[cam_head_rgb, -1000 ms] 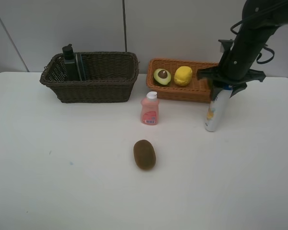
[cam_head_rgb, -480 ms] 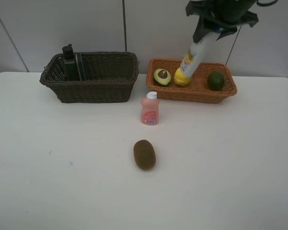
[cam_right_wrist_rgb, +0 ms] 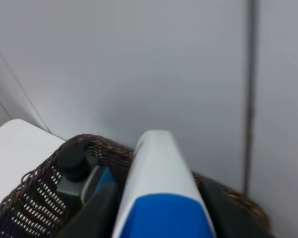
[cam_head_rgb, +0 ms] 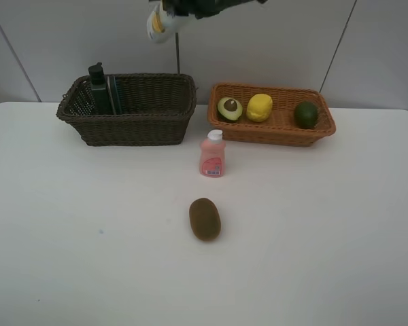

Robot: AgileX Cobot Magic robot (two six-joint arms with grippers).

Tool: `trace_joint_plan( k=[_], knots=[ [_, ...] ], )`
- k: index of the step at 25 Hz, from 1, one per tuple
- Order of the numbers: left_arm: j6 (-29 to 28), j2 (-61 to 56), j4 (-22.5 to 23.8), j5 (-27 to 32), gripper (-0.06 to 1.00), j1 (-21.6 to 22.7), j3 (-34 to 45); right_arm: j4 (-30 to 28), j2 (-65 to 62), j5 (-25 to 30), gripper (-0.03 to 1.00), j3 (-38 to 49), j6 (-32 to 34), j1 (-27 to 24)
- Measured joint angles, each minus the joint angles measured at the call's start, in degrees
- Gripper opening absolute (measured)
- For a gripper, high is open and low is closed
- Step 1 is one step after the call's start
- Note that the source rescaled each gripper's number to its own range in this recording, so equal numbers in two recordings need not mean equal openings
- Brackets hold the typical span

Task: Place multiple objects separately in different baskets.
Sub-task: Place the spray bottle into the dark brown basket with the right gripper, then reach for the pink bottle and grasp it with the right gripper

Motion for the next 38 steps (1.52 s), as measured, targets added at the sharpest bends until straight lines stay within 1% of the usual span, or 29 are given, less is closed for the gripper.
trace_joint_plan(
  k=[1,4,8,9,10,11,12,13,14,15,16,17,19,20,22,24,25,26,28,29,30,32,33,38],
  knots=[
    [0.00,0.00,0.00,0.00,1.00,0.00,0.00,0.00,1.70,-2.40,0.05,0.00,-0.06,0.72],
    [0.00,0.00,0.00,0.00,1.00,0.00,0.00,0.18,7.36,-6.46,0.05,0.00,-0.18,2.13],
    [0.00,0.00,0.00,0.00,1.00,0.00,0.00,0.24,13.33,-9.89,0.05,0.00,-0.18,2.20],
    [0.00,0.00,0.00,0.00,1.00,0.00,0.00,0.29,14.24,-10.72,0.08,0.00,-0.12,2.13],
    [0.00,0.00,0.00,0.00,1.00,0.00,0.00,0.35,15.04,-11.81,0.19,0.00,-0.12,2.13],
    [0.00,0.00,0.00,0.00,1.00,0.00,0.00,0.39,15.41,-13.66,0.37,0.00,-0.06,2.13],
    [0.00,0.00,0.00,0.00,1.00,0.00,0.00,0.39,15.52,-14.97,0.58,0.00,-0.06,2.13],
    [0.00,0.00,0.00,0.00,1.00,0.00,0.00,0.39,15.52,-16.21,0.74,0.00,-0.06,2.13],
    [0.00,0.00,0.00,0.00,1.00,0.00,0.00,0.39,15.52,-17.15,0.84,-0.07,-0.06,2.13],
    [0.00,0.00,0.00,0.00,1.00,0.00,0.00,0.47,15.52,-17.46,0.91,-0.24,-0.06,2.13],
    [0.00,0.00,0.00,0.00,1.00,0.00,0.00,0.72,15.53,-17.28,0.95,-0.48,-0.06,2.13],
    [0.00,0.00,0.00,0.00,1.00,0.00,0.00,0.81,15.22,-16.35,0.97,-0.60,-0.06,2.13],
    [0.00,0.00,0.00,0.00,1.00,0.00,0.00,0.86,13.67,-12.08,1.00,-0.67,-0.06,2.13],
    [0.00,0.00,0.00,0.00,1.00,0.00,0.00,0.86,12.22,-8.32,1.00,-0.67,-0.06,2.13],
    [0.00,0.00,0.00,0.00,1.00,0.00,0.00,0.86,8.51,1.24,1.00,-0.79,-0.06,2.13],
    [0.00,0.00,0.00,0.00,1.00,0.00,0.00,-0.67,3.75,12.55,1.00,-1.04,-0.06,2.13],
    [0.00,0.00,0.00,0.00,1.00,0.00,0.00,-2.00,1.41,20.28,1.00,-1.29,-0.06,2.13],
    [0.00,0.00,0.00,0.00,1.00,0.00,0.00,-3.24,-0.42,25.64,1.00,-1.35,-0.06,2.13],
    [0.00,0.00,0.00,0.00,1.00,0.00,0.00,-6.78,-3.76,38.12,1.00,-1.50,-0.06,2.13],
    [0.00,0.00,0.00,0.00,1.00,0.00,0.00,-8.90,-4.62,43.40,1.00,-1.50,-0.06,2.13],
    [0.00,0.00,0.00,0.00,1.00,0.00,0.00,-11.05,-5.17,47.23,1.00,-1.50,-0.19,2.13],
    [0.00,0.00,0.00,0.00,1.00,0.00,0.00,-14.35,-4.98,53.08,1.00,-1.50,-1.55,2.13],
    [0.00,0.00,0.00,0.00,1.00,0.00,0.00,-15.28,-4.56,54.21,1.00,-1.50,-2.74,2.09],
    [0.00,0.00,0.00,0.00,1.00,0.00,0.00,-14.00,-1.17,53.01,1.00,-1.50,-8.26,2.09]
  ],
)
